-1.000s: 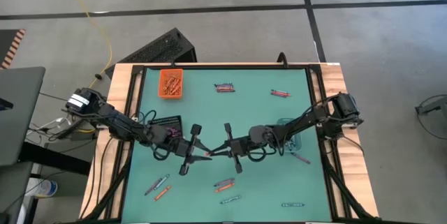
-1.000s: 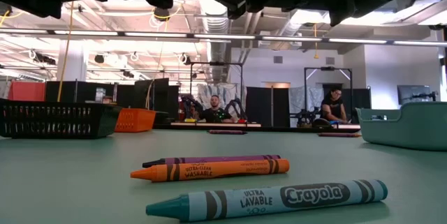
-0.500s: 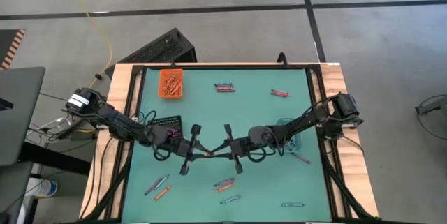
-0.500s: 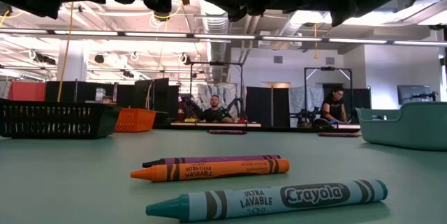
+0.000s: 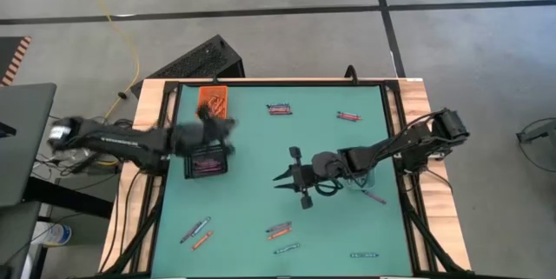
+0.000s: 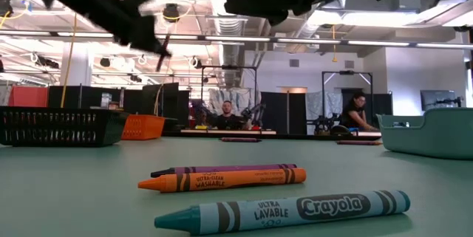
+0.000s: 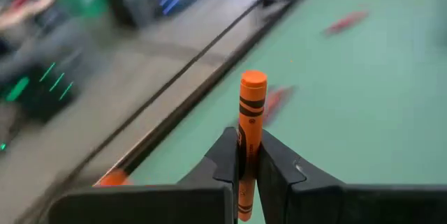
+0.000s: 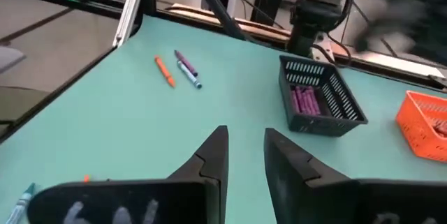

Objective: Sort crayons
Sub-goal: Put the orange crayon into the orange bin, then put the violet crayon into the black bin

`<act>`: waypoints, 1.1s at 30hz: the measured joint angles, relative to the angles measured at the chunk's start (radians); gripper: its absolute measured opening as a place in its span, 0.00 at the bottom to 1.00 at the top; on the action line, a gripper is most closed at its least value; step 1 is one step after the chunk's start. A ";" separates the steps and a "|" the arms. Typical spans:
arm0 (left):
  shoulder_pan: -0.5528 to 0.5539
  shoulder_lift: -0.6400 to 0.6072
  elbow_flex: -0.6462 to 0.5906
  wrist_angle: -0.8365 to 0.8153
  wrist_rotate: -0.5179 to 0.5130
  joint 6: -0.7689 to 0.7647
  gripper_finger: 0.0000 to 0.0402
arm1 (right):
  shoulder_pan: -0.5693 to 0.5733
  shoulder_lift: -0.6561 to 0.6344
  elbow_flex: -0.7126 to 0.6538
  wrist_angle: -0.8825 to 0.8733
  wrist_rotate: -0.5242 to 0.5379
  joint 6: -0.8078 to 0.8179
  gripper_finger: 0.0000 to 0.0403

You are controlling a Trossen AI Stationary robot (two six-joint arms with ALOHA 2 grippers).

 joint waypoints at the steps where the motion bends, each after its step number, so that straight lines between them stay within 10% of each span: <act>1: 0.089 -0.016 0.000 -0.044 0.037 -0.027 0.03 | 0.000 0.006 0.000 0.009 0.000 0.000 0.21; 11: 0.825 0.049 0.000 -0.264 0.781 -0.234 0.05 | -0.012 0.031 0.000 0.042 0.001 0.000 0.21; 29: 0.905 0.078 0.040 -0.277 0.699 -0.159 0.27 | -0.020 0.031 0.000 0.021 0.001 0.034 0.21; 33: 0.878 0.026 0.073 -0.341 0.823 -0.189 0.27 | -0.021 0.031 0.000 0.003 0.001 0.038 0.21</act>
